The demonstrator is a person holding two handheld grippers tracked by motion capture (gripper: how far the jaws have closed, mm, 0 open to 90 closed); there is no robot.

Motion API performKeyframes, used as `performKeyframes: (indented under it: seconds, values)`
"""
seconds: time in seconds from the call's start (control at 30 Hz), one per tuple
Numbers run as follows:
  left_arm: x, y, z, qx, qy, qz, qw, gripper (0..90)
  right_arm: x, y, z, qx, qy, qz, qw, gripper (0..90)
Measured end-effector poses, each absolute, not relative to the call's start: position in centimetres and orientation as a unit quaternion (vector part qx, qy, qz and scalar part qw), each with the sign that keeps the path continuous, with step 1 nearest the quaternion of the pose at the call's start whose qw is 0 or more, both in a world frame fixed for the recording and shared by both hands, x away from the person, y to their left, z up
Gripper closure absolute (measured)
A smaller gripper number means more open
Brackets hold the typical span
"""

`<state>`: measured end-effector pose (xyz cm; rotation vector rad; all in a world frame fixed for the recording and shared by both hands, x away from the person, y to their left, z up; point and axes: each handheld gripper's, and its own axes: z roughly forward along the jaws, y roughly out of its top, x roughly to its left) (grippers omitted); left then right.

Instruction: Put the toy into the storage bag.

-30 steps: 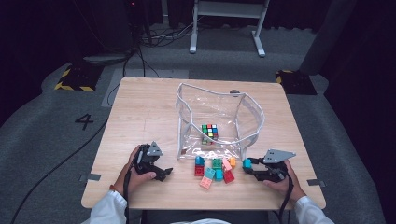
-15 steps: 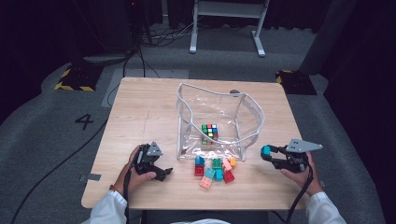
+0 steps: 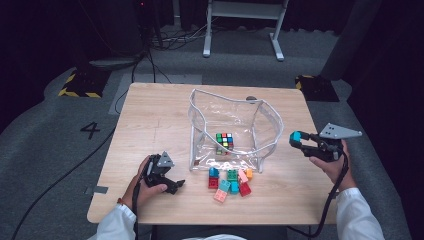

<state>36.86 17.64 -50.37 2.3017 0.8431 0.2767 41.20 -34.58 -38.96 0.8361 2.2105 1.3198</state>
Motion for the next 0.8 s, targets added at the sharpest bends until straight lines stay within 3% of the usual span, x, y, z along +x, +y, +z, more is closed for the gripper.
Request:
performKeyframes:
  seconds: [0.3, 0.8]
  values:
    - [36.9, 17.6, -50.4, 0.88, 0.322, 0.106, 0.331, 0.4, 43.4, -34.4, -34.9, 0.294, 0.787, 0.488, 0.237, 54.9]
    - [36.9, 17.6, -50.4, 0.88, 0.323, 0.105, 0.331, 0.4, 45.8, -33.2, -31.1, 0.279, 0.784, 0.504, 0.233, 54.9]
